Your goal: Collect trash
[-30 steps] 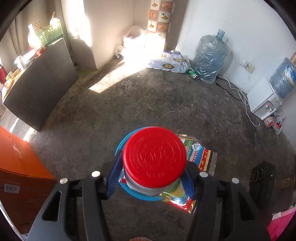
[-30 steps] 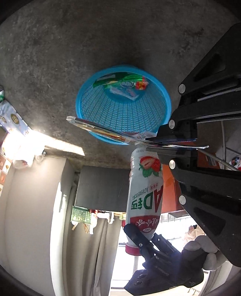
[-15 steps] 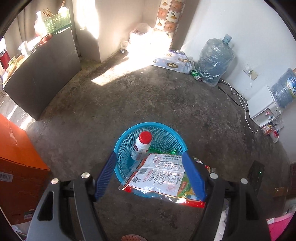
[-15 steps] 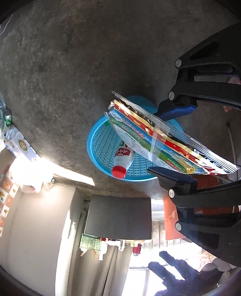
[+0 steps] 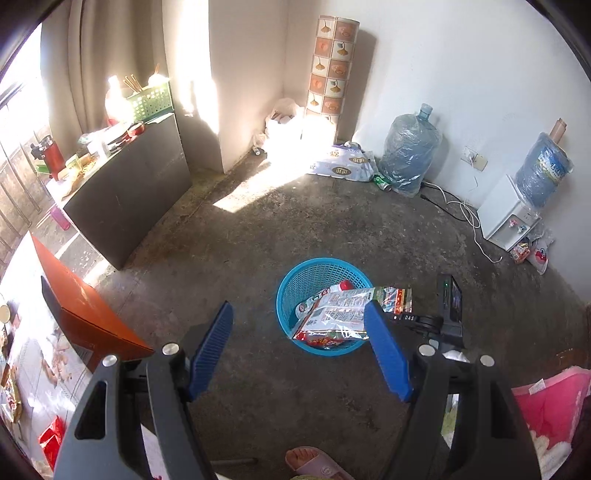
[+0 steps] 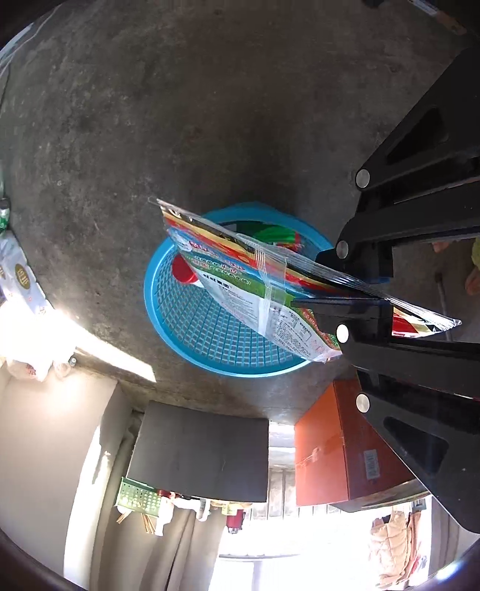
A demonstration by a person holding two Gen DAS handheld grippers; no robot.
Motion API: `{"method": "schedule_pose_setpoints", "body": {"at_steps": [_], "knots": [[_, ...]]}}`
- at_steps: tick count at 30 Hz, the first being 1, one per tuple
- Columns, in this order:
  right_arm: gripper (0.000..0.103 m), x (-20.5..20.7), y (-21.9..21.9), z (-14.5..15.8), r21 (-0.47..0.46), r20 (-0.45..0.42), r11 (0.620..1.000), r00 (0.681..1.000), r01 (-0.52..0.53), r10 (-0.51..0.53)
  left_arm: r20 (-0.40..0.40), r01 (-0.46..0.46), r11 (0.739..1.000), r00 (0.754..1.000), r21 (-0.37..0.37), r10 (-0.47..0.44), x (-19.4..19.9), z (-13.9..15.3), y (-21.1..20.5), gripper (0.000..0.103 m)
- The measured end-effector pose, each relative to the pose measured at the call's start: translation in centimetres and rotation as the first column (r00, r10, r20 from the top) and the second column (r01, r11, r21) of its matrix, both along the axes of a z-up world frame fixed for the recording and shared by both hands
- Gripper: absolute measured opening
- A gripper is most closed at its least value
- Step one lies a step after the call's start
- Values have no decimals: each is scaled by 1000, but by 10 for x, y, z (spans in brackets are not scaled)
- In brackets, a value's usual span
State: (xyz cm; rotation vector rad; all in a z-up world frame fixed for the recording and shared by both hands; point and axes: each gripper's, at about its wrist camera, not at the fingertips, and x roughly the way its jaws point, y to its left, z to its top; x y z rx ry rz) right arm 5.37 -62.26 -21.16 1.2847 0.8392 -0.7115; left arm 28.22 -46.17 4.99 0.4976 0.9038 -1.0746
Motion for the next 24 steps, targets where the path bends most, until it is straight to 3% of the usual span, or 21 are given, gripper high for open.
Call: {"method": "schedule_pose_setpoints", "body": {"at_steps": [4, 7, 9, 13, 17, 20, 24], "knots": [[0, 7, 5, 35, -177, -80, 982, 996, -57, 44, 29, -55, 998, 998, -37, 56, 3, 23, 71, 71], [0, 31, 18, 57, -354, -214, 909, 965, -219, 149, 32, -124, 990, 991, -70, 127, 5, 33, 125, 71], [0, 48, 28, 58, -418, -282, 850, 935, -321, 214, 20, -184, 978, 982, -98, 187, 8, 37, 162, 71], [0, 72, 36, 49, -430, -291, 794, 899, -429, 328, -26, -317, 939, 948, -136, 316, 10, 36, 232, 71], [0, 83, 35, 47, -415, -231, 795, 896, -442, 378, -29, -423, 894, 905, -147, 424, 7, 32, 288, 71], [0, 97, 34, 25, -394, -280, 783, 874, -481, 397, -30, -480, 863, 876, -158, 482, 4, 31, 317, 71], [0, 111, 33, -28, -308, -402, 787, 823, -535, 402, -51, -531, 827, 846, -186, 531, -1, 31, 350, 71]]}}
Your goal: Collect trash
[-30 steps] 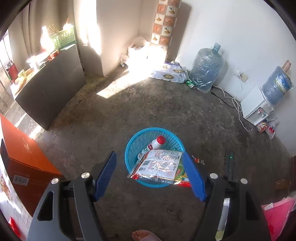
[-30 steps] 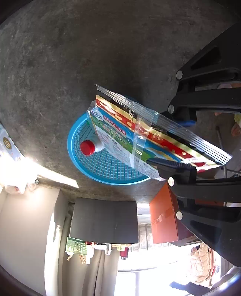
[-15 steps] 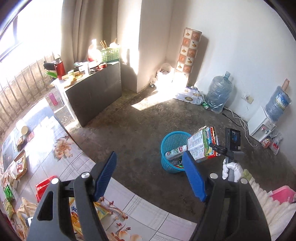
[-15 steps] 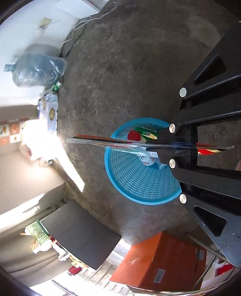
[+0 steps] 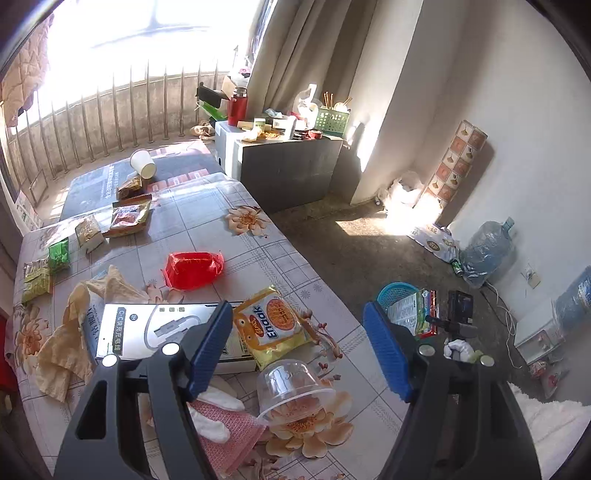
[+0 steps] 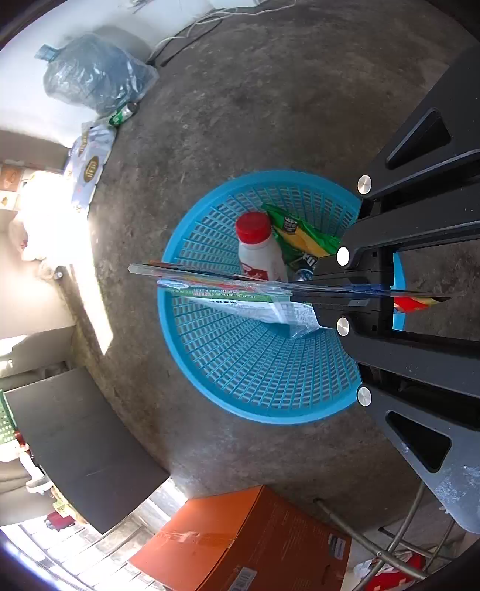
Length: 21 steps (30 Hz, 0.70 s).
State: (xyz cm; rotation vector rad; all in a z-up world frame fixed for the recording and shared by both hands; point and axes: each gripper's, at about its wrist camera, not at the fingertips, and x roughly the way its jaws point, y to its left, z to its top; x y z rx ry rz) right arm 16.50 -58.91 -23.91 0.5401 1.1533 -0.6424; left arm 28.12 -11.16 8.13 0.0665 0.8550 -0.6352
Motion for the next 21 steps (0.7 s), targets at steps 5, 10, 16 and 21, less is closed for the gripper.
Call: {"method": "schedule_pose_setpoints", "body": {"at_steps": [5, 10, 16, 21], "knots": [[0, 16, 2, -23, 76, 5, 997, 1000, 11, -12, 2, -53, 999, 999, 5, 53, 1, -1, 19, 71], [0, 45, 12, -57, 61, -150, 998, 988, -30, 39, -10, -90, 996, 996, 17, 90, 3, -8, 31, 71], [0, 53, 7, -84, 110, -230, 994, 973, 23, 3, -23, -106, 994, 994, 26, 107, 2, -14, 37, 71], [9, 64, 4, -79, 100, -257, 995, 966, 25, 1, -38, -128, 992, 991, 18, 128, 4, -19, 46, 71]]}}
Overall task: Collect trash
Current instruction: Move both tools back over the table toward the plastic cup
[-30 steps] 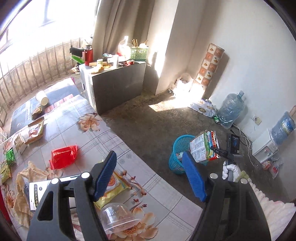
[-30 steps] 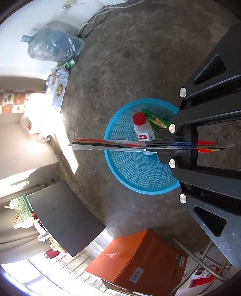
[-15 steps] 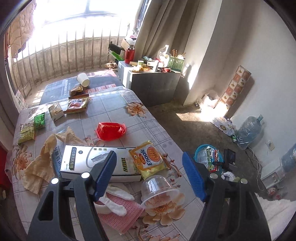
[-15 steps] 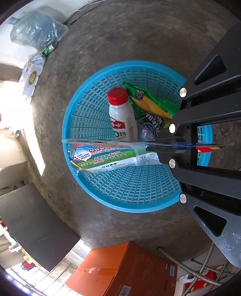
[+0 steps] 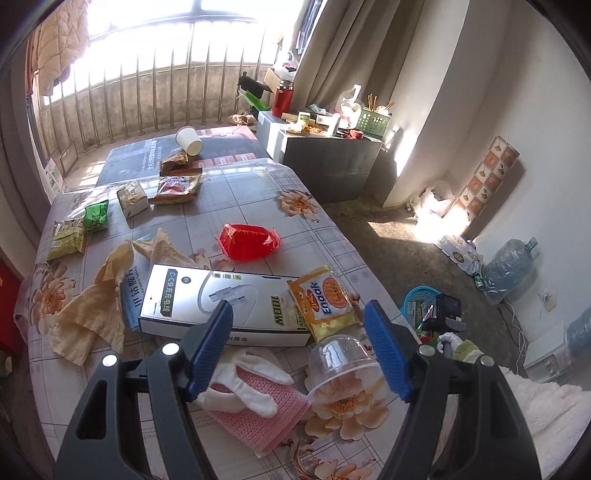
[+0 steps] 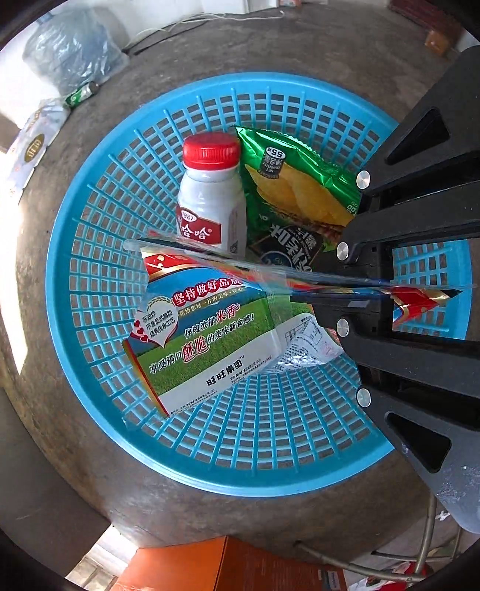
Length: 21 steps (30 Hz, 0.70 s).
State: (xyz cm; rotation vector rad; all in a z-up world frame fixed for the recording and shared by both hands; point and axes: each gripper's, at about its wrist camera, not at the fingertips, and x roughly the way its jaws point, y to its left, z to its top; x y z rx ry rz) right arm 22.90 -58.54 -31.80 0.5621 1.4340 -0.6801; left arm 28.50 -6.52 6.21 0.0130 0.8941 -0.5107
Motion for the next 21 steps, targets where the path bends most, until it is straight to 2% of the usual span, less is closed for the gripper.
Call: {"method": "schedule_pose_setpoints", "body": {"at_steps": [4, 7, 12, 15, 17, 21], "knots": [[45, -14, -15, 26, 85, 150, 994, 985, 76, -88, 6, -3, 1000, 1000, -9, 3, -3, 1, 8, 71], [53, -31, -20, 47, 124, 229, 987, 964, 106, -133, 14, -1, 1000, 1000, -18, 2, -7, 4, 12, 71], [56, -55, -20, 90, 103, 319, 986, 934, 134, -160, 36, -2, 999, 999, -46, 4, -16, 12, 21, 71], [56, -76, -7, 125, 102, 404, 983, 897, 150, -179, 58, -12, 998, 998, -58, 15, -25, 17, 31, 71], [57, -86, 3, 154, 86, 464, 987, 871, 134, -159, 68, -26, 998, 997, -62, 31, -31, 18, 41, 73], [65, -112, 38, 217, 12, 546, 997, 835, 77, -71, 73, -66, 995, 995, -81, 72, -44, 18, 65, 74]]}}
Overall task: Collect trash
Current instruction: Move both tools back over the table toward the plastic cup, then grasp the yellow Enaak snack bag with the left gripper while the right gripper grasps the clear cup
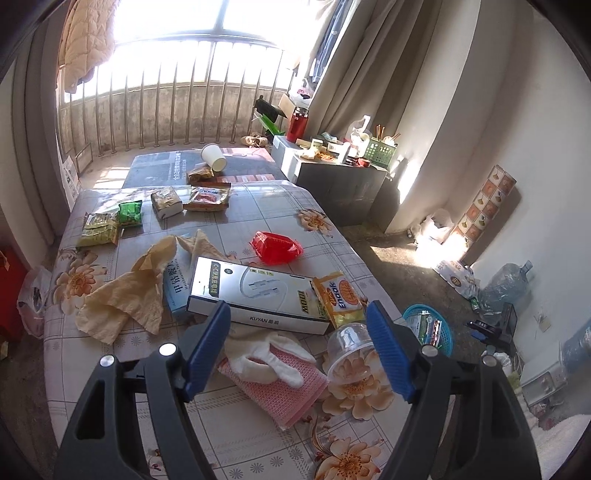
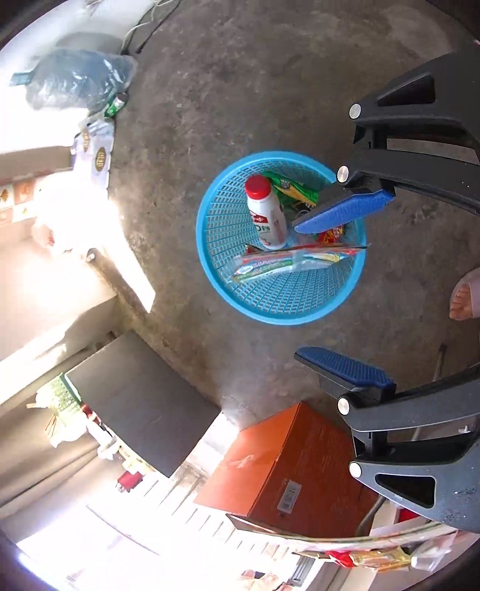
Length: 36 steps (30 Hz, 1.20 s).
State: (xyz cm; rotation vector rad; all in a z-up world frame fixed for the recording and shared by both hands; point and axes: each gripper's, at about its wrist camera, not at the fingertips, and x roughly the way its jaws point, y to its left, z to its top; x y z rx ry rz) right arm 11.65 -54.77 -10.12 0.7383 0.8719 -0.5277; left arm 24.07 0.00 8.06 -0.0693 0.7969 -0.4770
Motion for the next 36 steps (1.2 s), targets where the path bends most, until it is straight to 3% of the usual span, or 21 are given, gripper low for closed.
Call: {"method": "schedule_pose_setpoints", "body": {"at_steps": [6, 11, 17, 20, 24, 30, 32, 36], "knots": [[72, -29, 62, 86, -99, 104, 989, 987, -108, 118, -3, -29, 1000, 1000, 0, 29, -22, -13, 25, 77], [73, -31, 123, 118, -109, 199, 959, 940, -261, 278, -29, -35, 999, 999, 2, 35, -32, -34, 37, 77], [73, -1, 209, 123, -68, 251, 886, 852, -459, 460, -29, -37, 999, 999, 9, 37, -35, -51, 45, 77], [73, 21, 253, 123, -99, 227, 834, 804, -542, 549, -12, -33, 999, 999, 20, 34, -31, -56, 49, 77], [73, 48, 296, 122, -176, 165, 783, 766, -597, 621, -23, -6, 1000, 1000, 14, 6, -22, -62, 50, 77], [68, 71, 333, 113, -233, 115, 738, 735, -634, 668, -24, 98, 993, 995, -63, -99, 11, -46, 24, 77], [63, 80, 337, 106, -253, 72, 734, 744, -630, 664, -51, 133, 988, 989, -85, -137, 31, -43, 8, 77], [51, 85, 336, 97, -235, 47, 739, 752, -632, 658, -84, 214, 977, 973, -20, -215, 70, -44, -33, 77]]}}
